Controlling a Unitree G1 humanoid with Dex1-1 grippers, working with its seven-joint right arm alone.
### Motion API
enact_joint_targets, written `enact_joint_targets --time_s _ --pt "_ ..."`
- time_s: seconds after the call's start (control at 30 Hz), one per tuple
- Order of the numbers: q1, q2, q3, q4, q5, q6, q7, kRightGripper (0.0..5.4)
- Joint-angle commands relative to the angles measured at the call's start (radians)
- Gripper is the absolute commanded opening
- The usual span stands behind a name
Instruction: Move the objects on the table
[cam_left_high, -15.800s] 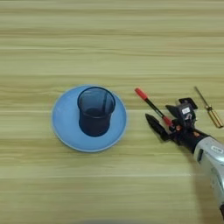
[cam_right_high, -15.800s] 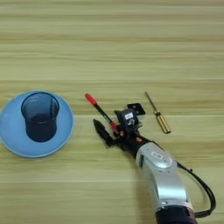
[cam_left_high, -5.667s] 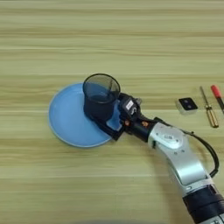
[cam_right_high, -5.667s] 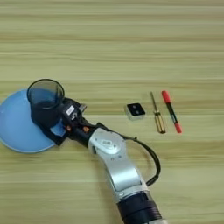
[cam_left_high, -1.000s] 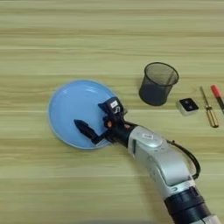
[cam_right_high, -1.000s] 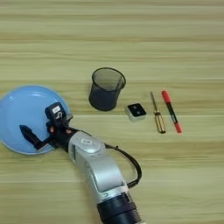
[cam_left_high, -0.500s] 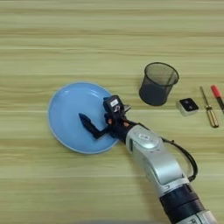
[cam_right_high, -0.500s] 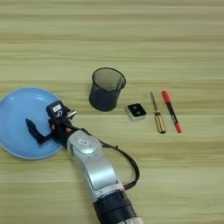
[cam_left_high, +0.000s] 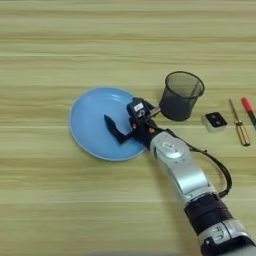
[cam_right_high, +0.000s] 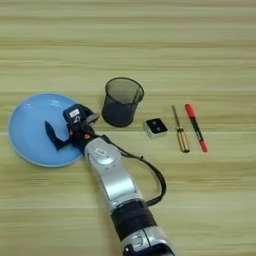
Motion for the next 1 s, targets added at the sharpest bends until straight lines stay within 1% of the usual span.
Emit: enact_joint_targets --time_s 0.03,0.1,0.27,0.33,0.5,0.6,0.7,0.9,1.0 --pt "-0.063 -0.021 -0.028 0.073 -0.018 -0.038 -0.031 5.35" --pt "-0.096 -0.022 -0.041 0.135 -0.019 -0.06 -0.045 5.35" --pt "-0.154 -0.022 -0.067 0.257 -0.009 -0.115 -0.049 5.35" --pt "-0.162 -0.017 -0.075 0.275 -0.001 -0.135 -0.041 5.35" --pt "-0.17 -0.006 -0.071 0.269 0.004 -0.166 -0.024 5.35" --pt "-0.166 -0.002 -0.067 0.229 0.009 -0.175 -0.009 5.35" --pt "-0.145 0.002 -0.059 0.155 0.015 -0.168 0.013 5.35" --pt "-0.094 -0.001 -0.047 -0.037 0.014 -0.123 0.033 5.35" --pt "-0.08 -0.003 -0.047 -0.104 0.015 -0.102 0.032 5.35"
